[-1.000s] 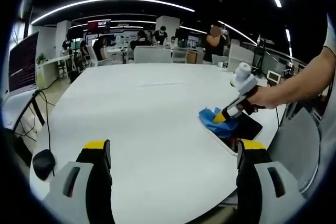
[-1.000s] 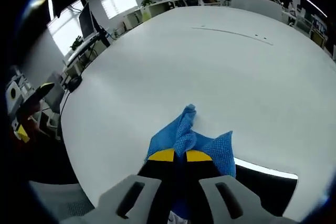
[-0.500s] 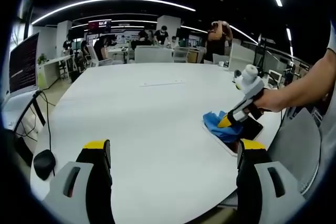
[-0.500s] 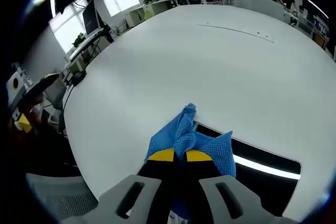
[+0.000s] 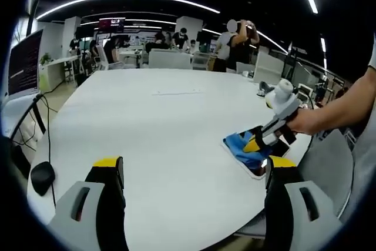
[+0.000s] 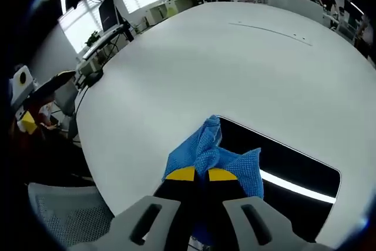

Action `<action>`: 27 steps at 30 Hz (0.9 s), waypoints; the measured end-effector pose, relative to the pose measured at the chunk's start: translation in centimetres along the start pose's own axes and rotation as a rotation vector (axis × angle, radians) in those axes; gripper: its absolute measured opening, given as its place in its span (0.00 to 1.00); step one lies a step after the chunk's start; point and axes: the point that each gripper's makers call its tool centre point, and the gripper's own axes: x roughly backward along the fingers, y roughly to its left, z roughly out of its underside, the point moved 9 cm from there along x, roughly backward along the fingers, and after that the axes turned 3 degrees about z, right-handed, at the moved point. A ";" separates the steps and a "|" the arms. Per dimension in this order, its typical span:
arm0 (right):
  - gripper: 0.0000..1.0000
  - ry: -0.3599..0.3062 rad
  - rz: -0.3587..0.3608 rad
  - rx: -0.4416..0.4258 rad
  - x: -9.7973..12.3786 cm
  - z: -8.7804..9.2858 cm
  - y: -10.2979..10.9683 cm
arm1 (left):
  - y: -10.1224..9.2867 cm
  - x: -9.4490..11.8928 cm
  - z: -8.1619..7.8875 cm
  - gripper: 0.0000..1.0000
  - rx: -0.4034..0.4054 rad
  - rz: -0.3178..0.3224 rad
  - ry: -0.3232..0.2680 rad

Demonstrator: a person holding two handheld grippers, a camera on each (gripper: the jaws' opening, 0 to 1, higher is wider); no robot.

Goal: Wipe the mirror surface with the cleaning cloth until all visible marks leave the cleaned area.

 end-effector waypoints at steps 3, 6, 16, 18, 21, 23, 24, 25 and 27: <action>0.00 0.009 -0.009 -0.001 0.1 0.2 0.1 | 0.1 0.1 -0.2 0.99 0.007 -0.014 -0.007; 0.00 0.012 -0.014 0.010 0.1 0.3 0.2 | 0.2 0.2 -0.3 0.99 -0.012 -0.013 -0.016; 0.00 0.000 -0.018 0.027 0.2 0.4 0.2 | 0.2 0.0 -0.4 0.99 -0.033 -0.023 -0.024; 0.00 -0.001 -0.018 0.029 0.2 0.4 0.3 | 0.2 -0.1 -0.6 0.99 -0.035 -0.025 -0.023; 0.00 -0.003 -0.017 0.039 0.3 0.6 0.2 | 0.3 -0.1 -0.8 0.99 -0.043 -0.023 -0.029; 0.00 -0.002 -0.017 0.039 0.4 0.6 0.0 | 0.4 -0.2 -0.9 0.99 -0.039 -0.022 -0.033; 0.00 0.000 -0.016 0.039 0.4 0.6 -0.1 | 0.3 -0.3 -1.0 0.99 -0.036 -0.021 -0.035; 0.00 0.001 -0.016 0.039 0.5 0.7 -0.3 | 0.3 -0.3 -0.9 0.99 -0.036 -0.020 -0.035; 0.00 0.001 -0.014 0.036 0.6 0.8 -0.5 | 0.3 -0.4 -0.9 0.99 -0.040 -0.017 -0.029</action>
